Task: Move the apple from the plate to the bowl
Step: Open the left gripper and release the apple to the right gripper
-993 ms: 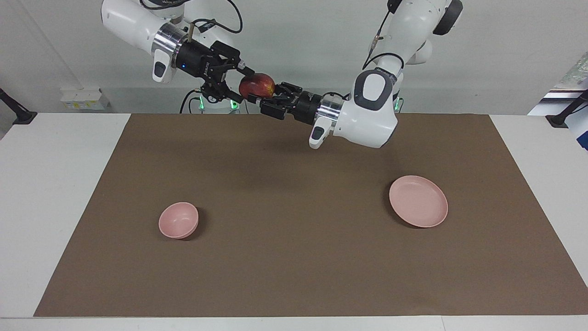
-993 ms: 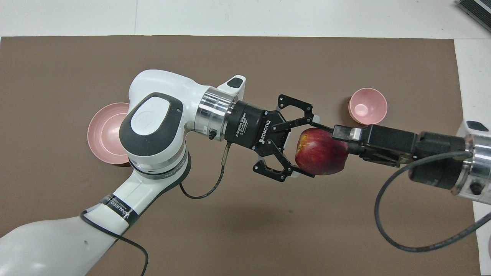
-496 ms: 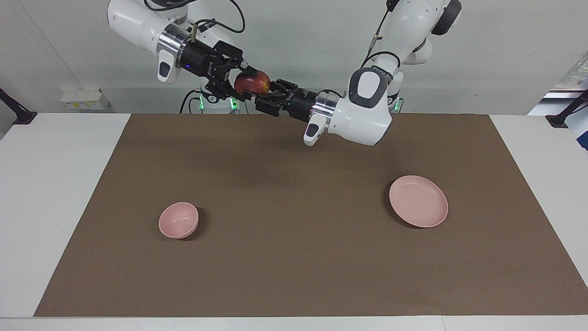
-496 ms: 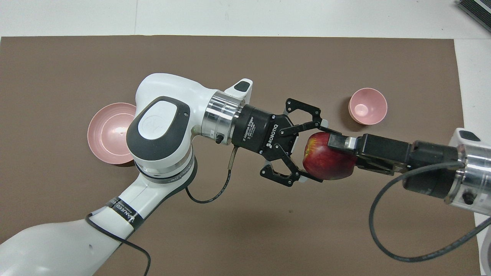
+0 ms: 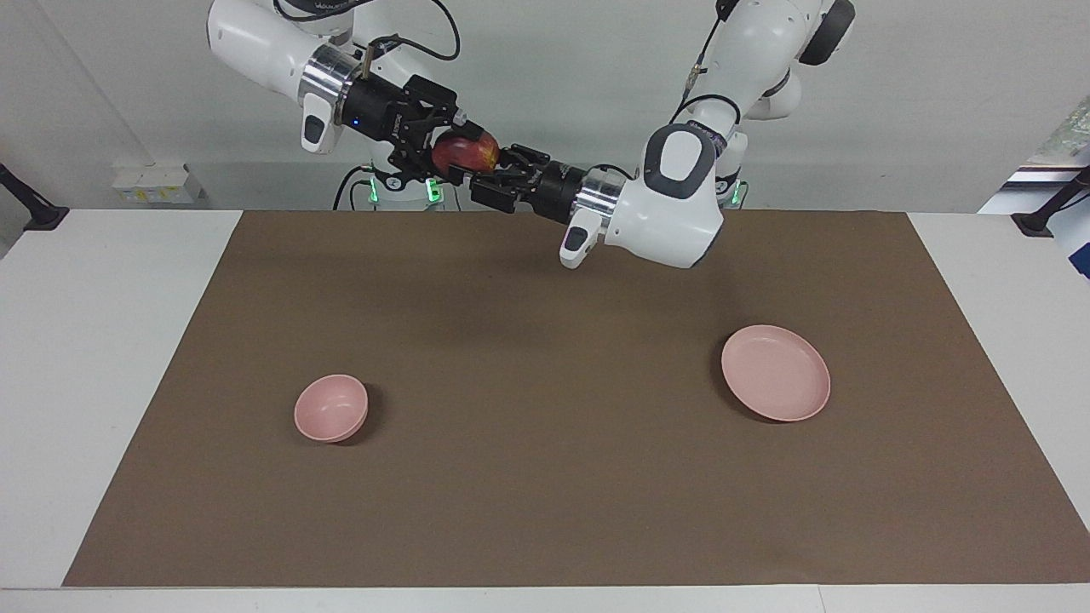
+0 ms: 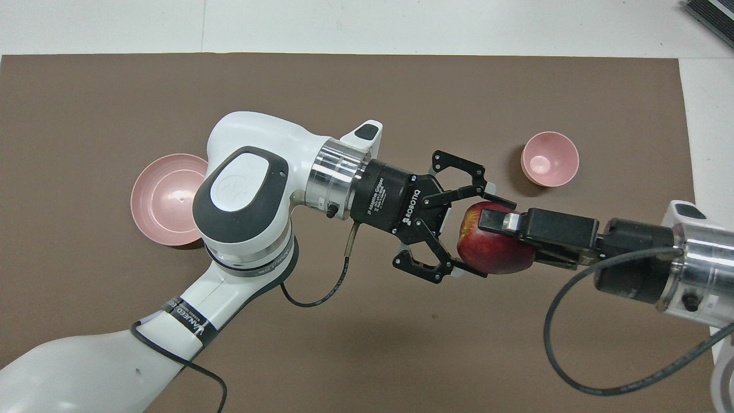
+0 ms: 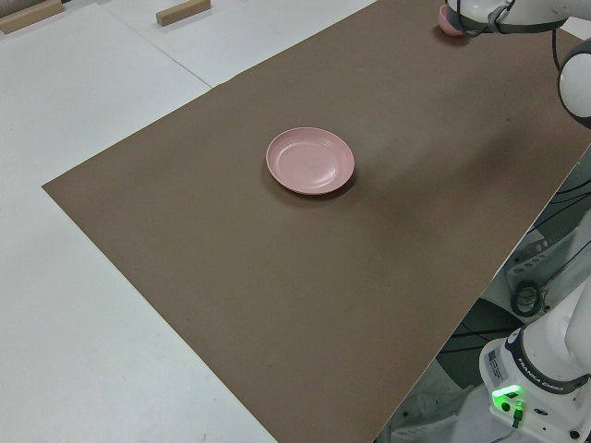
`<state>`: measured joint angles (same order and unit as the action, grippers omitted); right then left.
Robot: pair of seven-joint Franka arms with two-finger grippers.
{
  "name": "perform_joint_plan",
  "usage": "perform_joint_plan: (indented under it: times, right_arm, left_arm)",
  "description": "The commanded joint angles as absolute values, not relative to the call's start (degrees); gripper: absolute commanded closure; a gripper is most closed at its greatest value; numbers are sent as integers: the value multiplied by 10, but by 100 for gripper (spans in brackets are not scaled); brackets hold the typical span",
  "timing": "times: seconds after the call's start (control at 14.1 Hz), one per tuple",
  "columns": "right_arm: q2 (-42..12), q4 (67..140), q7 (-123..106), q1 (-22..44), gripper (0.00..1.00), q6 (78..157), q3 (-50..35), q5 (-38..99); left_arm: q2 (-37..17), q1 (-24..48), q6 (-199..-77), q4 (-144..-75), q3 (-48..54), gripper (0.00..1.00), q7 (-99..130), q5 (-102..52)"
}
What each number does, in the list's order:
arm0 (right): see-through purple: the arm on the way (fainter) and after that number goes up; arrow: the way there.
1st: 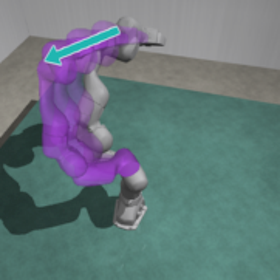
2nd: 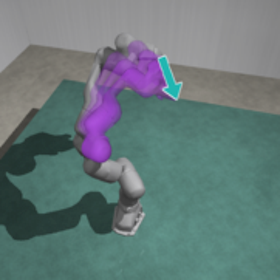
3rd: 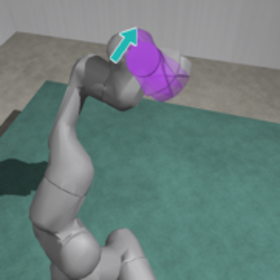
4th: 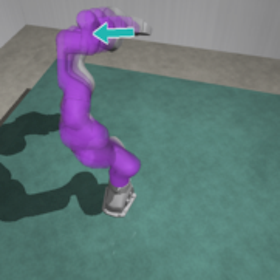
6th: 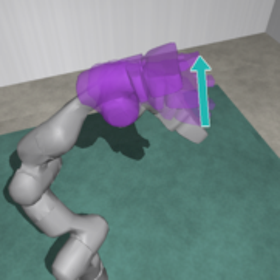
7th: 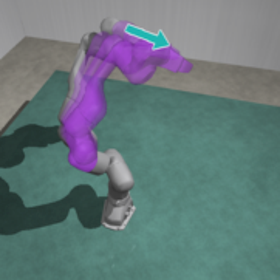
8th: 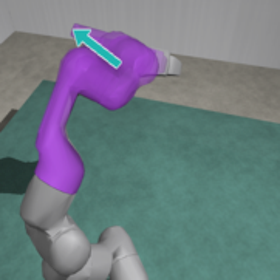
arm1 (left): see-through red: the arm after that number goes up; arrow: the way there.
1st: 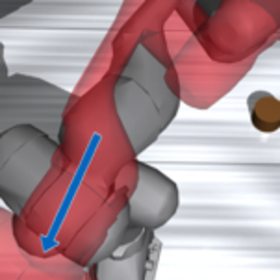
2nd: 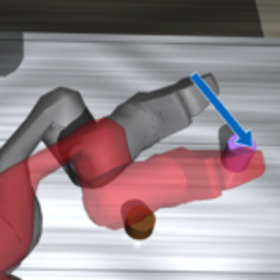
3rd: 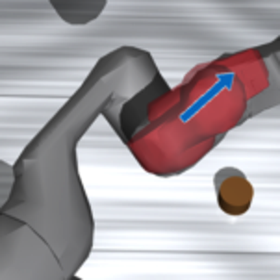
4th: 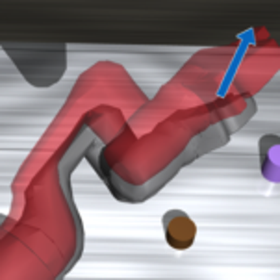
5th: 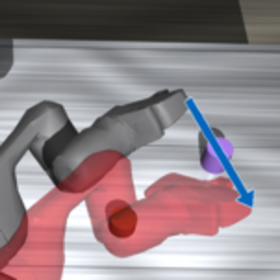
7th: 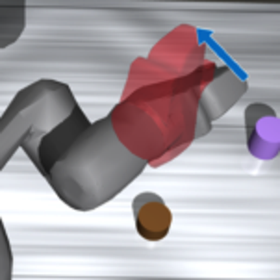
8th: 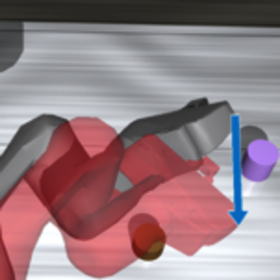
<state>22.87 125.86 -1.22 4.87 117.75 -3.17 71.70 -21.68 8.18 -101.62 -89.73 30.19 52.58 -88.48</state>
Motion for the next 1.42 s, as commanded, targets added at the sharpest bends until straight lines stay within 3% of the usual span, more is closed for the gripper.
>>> perform_joint_plan:
  times: [0.0, 0.07, 0.14, 0.21, 0.28, 0.85, 1.35]
  right_arm:
    - [243, 1271, 3, 47, 100, 1188, -38, 722]
    - [243, 1271, 6, 47, 100, 1188, -38, 722]
    - [243, 1270, 12, 46, 100, 1188, -38, 722]
    - [243, 1270, 14, 46, 100, 1191, -38, 721]
    - [243, 1270, 14, 45, 100, 1192, -38, 721]
    - [228, 1265, 12, 35, 100, 1224, -38, 668]
    - [193, 1243, 32, 14, 100, 1223, -37, 442]
  left_arm:
    - [-208, 91, -1027, -903, 296, 100, 530, -895]
    - [-208, 91, -1027, -901, 296, 100, 531, -892]
    - [-208, 91, -1027, -901, 296, 80, 529, -889]
    - [-207, 91, -1028, -901, 295, 4, 526, -889]
    - [-207, 91, -1030, -901, 295, 0, 531, -886]
    - [-208, 82, -1053, -901, 292, 0, 528, -798]
    - [-213, 62, -1078, -902, 290, 0, 526, -601]
